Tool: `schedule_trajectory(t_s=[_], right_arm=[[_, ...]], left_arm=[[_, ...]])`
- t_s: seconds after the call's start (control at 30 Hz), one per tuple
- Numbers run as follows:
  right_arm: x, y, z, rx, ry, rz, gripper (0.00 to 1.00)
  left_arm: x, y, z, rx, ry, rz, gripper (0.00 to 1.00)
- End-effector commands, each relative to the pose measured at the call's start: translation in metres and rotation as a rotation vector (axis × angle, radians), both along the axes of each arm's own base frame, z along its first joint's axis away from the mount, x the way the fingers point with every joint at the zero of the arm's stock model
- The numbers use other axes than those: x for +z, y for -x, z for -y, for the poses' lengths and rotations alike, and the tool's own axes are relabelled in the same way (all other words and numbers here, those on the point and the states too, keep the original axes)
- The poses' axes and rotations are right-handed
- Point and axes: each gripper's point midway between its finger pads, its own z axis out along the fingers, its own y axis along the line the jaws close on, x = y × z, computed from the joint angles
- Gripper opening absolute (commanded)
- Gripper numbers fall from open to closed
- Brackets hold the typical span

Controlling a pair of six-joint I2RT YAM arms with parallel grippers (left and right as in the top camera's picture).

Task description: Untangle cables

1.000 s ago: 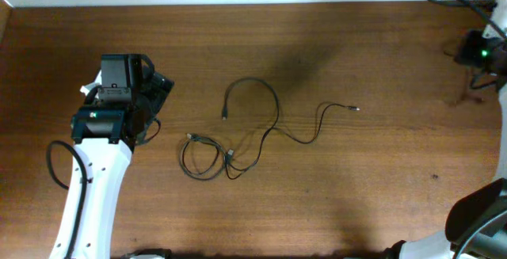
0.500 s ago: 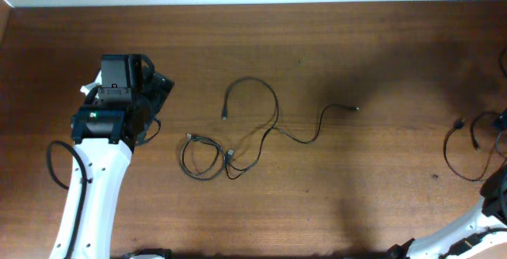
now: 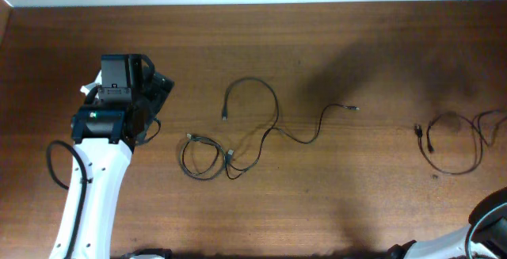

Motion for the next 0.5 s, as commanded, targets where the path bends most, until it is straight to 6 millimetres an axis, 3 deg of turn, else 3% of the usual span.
schedule_trajectory(t_s=[0.0, 0.03, 0.07, 0.1, 0.13, 0.17, 0.2, 0.23, 0.27, 0.3, 0.37, 0.43, 0.47], right_arm=[[0.031, -0.039, 0.036, 0.417, 0.282, 0.053, 0.98], [0.033, -0.038, 0.041, 0.477, 0.328, 0.015, 0.98], [0.032, -0.035, 0.04, 0.348, 0.265, 0.08, 0.98], [0.041, -0.06, 0.027, 0.336, 0.181, 0.269, 0.98], [0.063, -0.093, 0.011, 0.437, 0.146, 0.473, 0.98], [0.066, -0.097, 0.003, 0.434, 0.1, 0.518, 0.98], [0.049, -0.078, 0.007, 0.292, 0.039, 0.432, 0.98], [0.018, -0.026, 0.017, 0.04, 0.022, 0.18, 0.98], [0.01, 0.031, 0.037, -0.128, 0.146, -0.093, 0.98], [0.013, 0.05, 0.044, -0.133, 0.208, -0.201, 0.98], [0.002, 0.051, 0.045, -0.049, 0.205, -0.254, 0.98], [-0.036, 0.033, 0.021, 0.228, 0.071, -0.24, 0.98], [-0.06, 0.033, 0.015, 0.252, 0.044, -0.254, 0.98]], left_arm=[[0.004, 0.001, -0.004, 0.002, -0.019, 0.008, 0.99], [0.004, 0.001, -0.004, 0.003, -0.019, 0.008, 0.99], [0.004, 0.001, -0.004, 0.003, -0.019, 0.008, 0.99], [0.004, 0.001, -0.004, 0.002, -0.019, 0.008, 0.99], [0.004, 0.001, -0.004, 0.002, -0.019, 0.008, 0.99], [0.004, 0.001, -0.004, 0.003, -0.019, 0.008, 0.99], [0.004, 0.001, -0.004, 0.003, -0.019, 0.008, 0.99], [0.004, 0.001, -0.004, 0.003, -0.019, 0.008, 0.99], [0.004, 0.001, -0.004, 0.002, -0.019, 0.008, 0.99], [0.004, 0.001, -0.004, 0.002, -0.019, 0.008, 0.99], [0.004, 0.001, -0.004, 0.002, -0.019, 0.008, 0.99], [0.004, 0.001, -0.004, 0.002, -0.019, 0.008, 0.99], [0.004, 0.001, -0.004, 0.002, -0.019, 0.008, 0.99]])
